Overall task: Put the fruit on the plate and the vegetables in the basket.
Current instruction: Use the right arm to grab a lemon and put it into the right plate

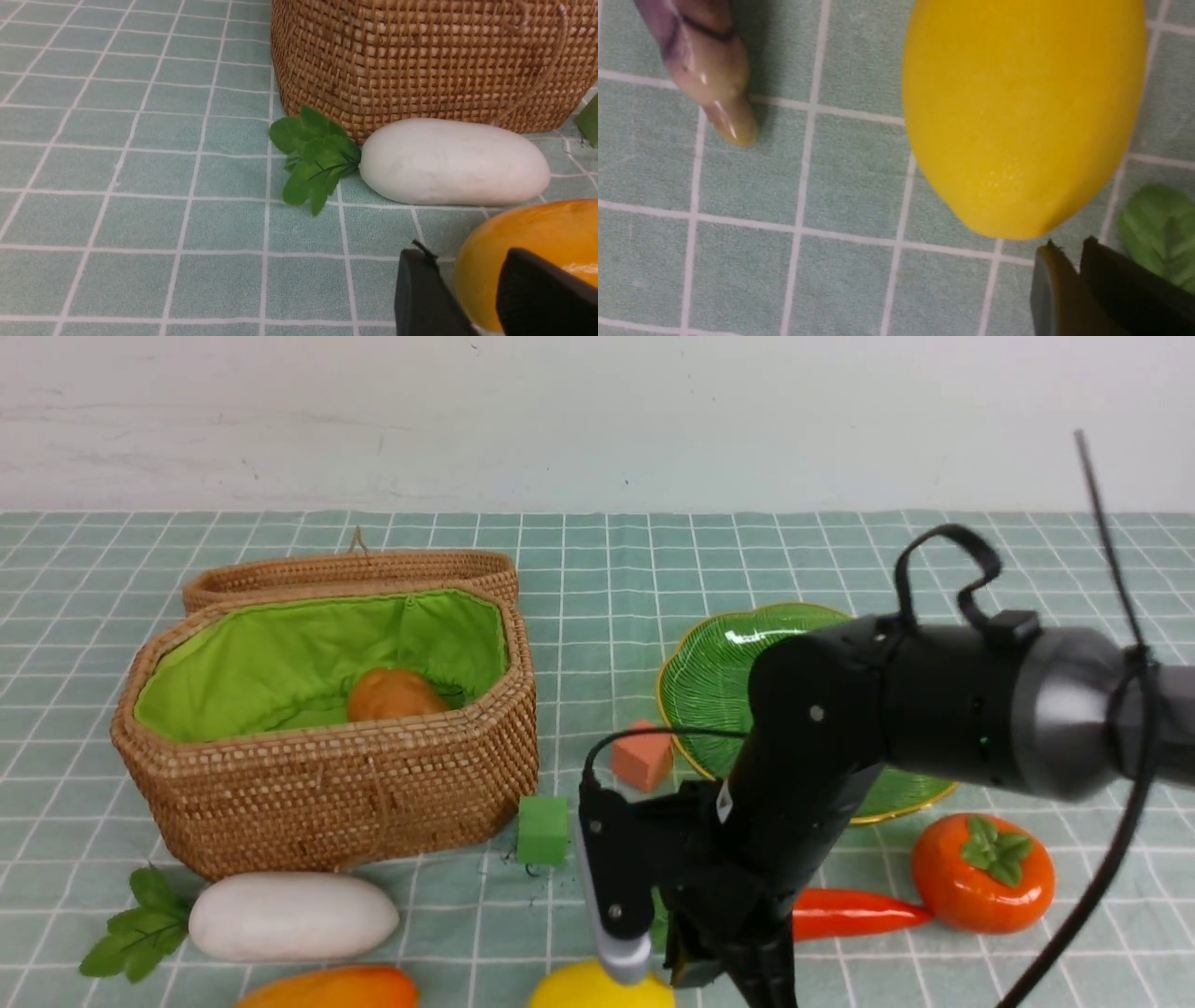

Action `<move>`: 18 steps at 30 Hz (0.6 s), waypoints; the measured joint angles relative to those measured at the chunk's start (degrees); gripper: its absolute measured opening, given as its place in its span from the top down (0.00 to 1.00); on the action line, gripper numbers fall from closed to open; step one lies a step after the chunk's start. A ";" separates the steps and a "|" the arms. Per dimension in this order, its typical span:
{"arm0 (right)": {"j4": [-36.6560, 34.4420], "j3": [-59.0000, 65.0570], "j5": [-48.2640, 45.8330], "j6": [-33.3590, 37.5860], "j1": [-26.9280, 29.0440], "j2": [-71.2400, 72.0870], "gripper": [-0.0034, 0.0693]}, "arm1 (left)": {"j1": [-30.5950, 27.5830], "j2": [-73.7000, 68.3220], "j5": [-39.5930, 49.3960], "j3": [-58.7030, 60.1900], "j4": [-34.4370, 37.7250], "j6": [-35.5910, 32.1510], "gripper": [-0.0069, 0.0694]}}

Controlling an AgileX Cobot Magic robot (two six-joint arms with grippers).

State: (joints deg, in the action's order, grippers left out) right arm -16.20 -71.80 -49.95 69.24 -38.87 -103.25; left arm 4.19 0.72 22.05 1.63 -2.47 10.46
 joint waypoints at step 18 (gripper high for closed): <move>-10.08 -0.94 -0.46 -0.31 -6.25 3.39 0.03 | 0.00 0.00 -0.05 0.00 0.00 0.00 0.60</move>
State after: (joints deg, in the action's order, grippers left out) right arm -26.28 -72.74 -50.41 68.93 -45.12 -99.85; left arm 4.19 0.72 21.99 1.63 -2.47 10.46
